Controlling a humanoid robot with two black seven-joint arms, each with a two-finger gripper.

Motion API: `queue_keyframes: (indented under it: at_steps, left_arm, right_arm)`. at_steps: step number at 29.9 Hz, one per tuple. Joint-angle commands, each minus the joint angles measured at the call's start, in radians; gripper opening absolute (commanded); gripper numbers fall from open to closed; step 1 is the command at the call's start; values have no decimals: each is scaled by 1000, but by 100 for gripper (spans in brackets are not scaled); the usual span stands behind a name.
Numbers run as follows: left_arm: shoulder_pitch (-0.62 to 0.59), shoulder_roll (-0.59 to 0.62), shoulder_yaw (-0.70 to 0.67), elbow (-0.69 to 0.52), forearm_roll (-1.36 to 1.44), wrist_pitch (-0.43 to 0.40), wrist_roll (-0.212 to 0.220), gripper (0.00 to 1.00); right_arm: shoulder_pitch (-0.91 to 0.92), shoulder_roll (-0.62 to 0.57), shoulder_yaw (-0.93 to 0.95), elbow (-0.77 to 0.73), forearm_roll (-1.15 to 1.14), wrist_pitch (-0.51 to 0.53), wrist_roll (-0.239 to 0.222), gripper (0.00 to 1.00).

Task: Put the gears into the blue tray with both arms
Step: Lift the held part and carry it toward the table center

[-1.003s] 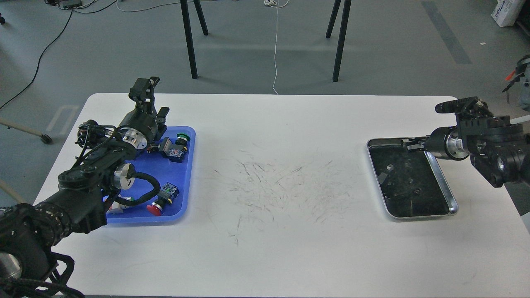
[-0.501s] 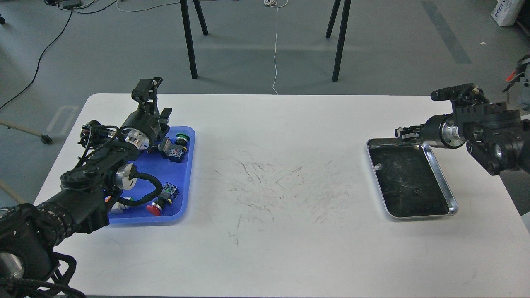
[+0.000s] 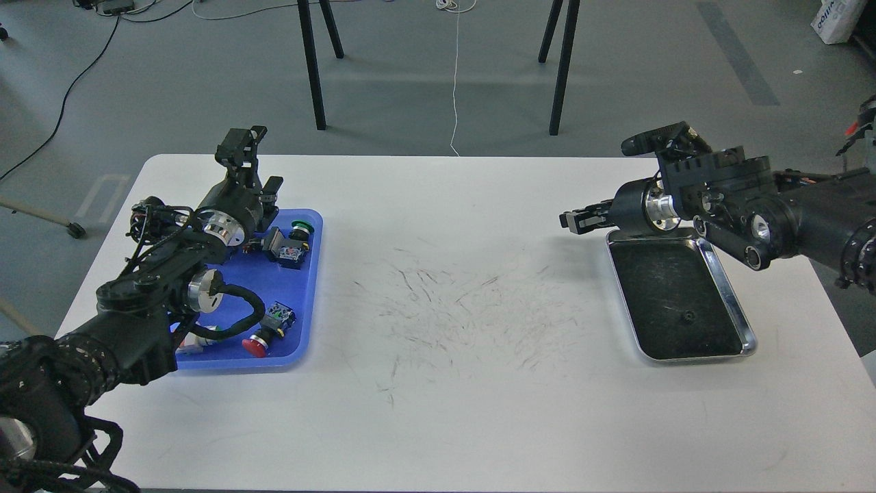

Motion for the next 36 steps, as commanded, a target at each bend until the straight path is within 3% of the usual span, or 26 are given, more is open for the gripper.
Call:
queue_keyframes:
  at_steps: [1, 15, 22, 29, 36]
  left_arm:
    - [-3, 0, 0, 0, 0, -4, 0, 100]
    - [3, 14, 0, 0, 0, -9, 0, 100]
    - [3, 14, 0, 0, 0, -9, 0, 100]
    - [6, 14, 0, 0, 0, -8, 0, 100]
    - [11, 14, 3, 12, -2, -8, 0, 100]
  right_arm:
    - [16, 42, 2, 11, 1, 31, 0, 7]
    - [48, 68, 171, 255, 5, 50, 0, 7]
    - [37, 117, 200, 250, 3, 27, 0, 6]
    - [8, 188, 200, 240, 1, -136, 0, 5]
    - [-29, 248, 206, 200, 1, -157, 0, 5]
